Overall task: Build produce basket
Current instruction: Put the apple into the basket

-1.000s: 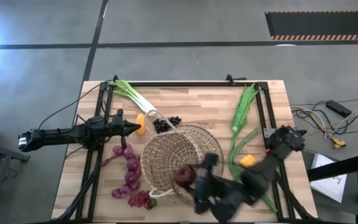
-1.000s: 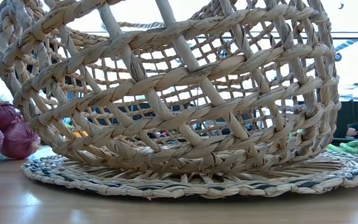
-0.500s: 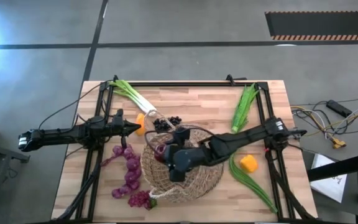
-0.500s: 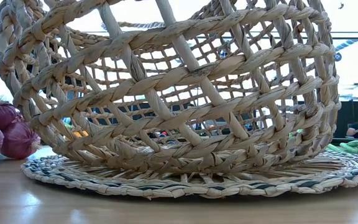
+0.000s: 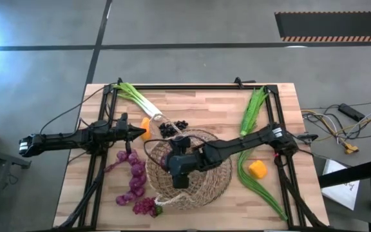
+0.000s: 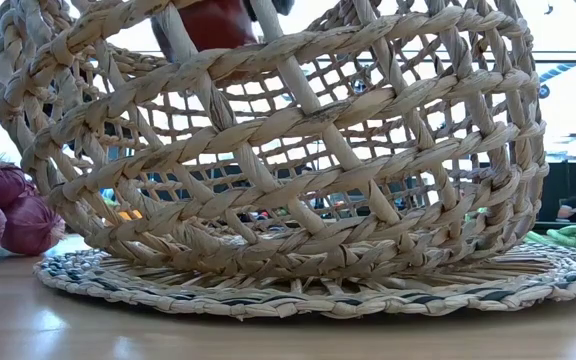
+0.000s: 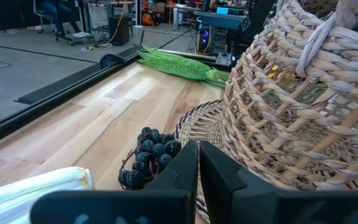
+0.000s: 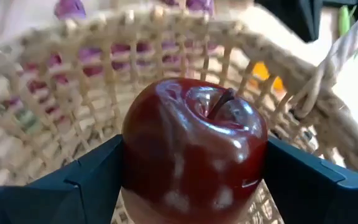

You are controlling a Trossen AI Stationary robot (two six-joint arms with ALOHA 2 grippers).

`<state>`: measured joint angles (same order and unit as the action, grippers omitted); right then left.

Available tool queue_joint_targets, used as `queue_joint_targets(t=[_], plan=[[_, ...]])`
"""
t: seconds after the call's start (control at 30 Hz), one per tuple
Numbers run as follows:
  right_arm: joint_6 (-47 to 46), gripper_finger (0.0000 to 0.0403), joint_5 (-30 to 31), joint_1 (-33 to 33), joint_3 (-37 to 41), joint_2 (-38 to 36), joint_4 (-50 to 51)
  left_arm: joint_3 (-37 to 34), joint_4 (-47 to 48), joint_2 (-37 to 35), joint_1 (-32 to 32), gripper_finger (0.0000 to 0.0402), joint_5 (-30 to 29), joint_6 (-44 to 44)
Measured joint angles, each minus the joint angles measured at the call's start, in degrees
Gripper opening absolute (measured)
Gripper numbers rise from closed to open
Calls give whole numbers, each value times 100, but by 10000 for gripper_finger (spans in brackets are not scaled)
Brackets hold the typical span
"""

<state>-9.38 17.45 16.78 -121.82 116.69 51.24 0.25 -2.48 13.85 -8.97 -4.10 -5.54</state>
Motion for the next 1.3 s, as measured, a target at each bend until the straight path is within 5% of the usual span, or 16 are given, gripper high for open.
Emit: queue_joint_targets(t=[0.67, 1.3], plan=[[125, 315, -1169, -256, 7, 456, 265, 0, -4, 0, 0, 0, -2, -2], [1181, 315, -1197, -54, 9, 927, 266, 0, -1, 0, -1, 0, 0, -1]])
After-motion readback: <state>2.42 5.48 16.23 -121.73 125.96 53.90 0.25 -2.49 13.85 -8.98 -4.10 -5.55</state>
